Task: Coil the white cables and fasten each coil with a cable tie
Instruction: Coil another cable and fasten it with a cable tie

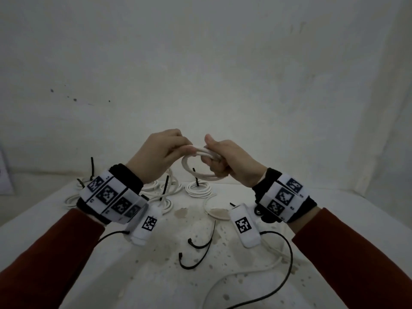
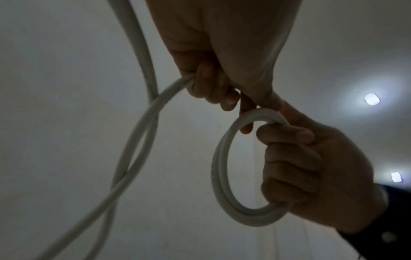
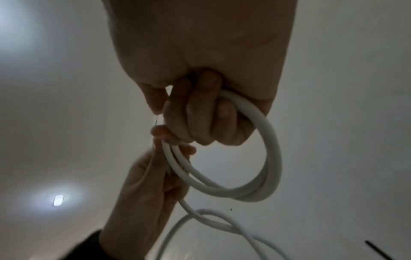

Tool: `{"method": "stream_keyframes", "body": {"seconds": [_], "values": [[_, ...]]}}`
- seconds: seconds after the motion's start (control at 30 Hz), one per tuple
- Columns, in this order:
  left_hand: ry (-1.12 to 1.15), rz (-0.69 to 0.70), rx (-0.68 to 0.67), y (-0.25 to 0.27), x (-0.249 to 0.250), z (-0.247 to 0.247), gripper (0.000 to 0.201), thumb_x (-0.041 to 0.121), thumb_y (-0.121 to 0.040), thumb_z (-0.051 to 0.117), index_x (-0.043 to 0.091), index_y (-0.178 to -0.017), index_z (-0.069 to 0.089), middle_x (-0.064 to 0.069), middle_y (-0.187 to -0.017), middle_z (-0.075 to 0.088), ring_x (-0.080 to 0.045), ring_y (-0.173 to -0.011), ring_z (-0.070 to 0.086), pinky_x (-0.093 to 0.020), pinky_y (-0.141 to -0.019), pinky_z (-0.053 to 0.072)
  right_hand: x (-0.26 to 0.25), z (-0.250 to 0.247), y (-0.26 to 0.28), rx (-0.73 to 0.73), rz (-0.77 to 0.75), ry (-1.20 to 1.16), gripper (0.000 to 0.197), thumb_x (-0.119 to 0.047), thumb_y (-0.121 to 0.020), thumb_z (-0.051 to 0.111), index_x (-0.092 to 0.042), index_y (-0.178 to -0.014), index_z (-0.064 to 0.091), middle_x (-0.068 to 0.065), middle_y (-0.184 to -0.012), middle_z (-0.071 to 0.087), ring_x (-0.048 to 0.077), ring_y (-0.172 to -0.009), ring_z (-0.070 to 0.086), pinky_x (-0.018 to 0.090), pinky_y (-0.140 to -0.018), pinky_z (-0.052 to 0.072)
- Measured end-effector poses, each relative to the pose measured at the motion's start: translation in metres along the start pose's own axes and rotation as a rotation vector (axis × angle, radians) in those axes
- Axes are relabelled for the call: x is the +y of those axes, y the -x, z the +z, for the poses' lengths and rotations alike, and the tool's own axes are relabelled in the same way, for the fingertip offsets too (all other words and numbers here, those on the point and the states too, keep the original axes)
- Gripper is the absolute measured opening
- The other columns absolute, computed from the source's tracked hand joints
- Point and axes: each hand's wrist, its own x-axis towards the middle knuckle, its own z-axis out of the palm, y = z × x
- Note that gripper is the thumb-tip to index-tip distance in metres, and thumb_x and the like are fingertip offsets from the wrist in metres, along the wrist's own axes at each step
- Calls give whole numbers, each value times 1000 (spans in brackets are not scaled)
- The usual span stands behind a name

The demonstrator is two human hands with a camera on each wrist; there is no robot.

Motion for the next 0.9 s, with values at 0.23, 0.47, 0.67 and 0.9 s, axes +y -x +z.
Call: {"method": "stream_keyframes", "body": {"seconds": [0.23,0.47,0.67,0.9], "values": [[693,-395,-79,-4,6,2,50,63,-88,41,16,-76,53,3,-69,65,-15,-74,62,-24,-71,51,-6,-5,-5,16,-82,-504,47,-39,-101,31,-15,-65,50,-12,-41,24,6,-34,19,31,-54,11],[803,-397,8,-7,16,1,35,40,-95,37,12,-75,41,15,-58,44,-9,-55,43,-27,-62,46,-7,-2,0,-184,0,-629,33,-32,-98,30,-11,-77,43,-8,-48,41,11,-48,34,29,-64,29],[635,-347,24,-12,18,-1,36,39,-99,38,13,-77,48,12,-62,52,-21,-64,55,-31,-62,49,-20,-3,4,-234,1,-642,37,-37,-93,33,-15,-72,53,-7,-45,16,12,-41,12,23,-44,22],[53,-205,-107,2,3,-5,16,23,-98,45,17,-88,56,4,-68,62,-7,-50,50,-11,-51,36,-24,-31,8,26,-66,-780,38,-34,-90,37,-18,-59,48,-7,-44,8,11,-37,5,23,-40,12]]}}
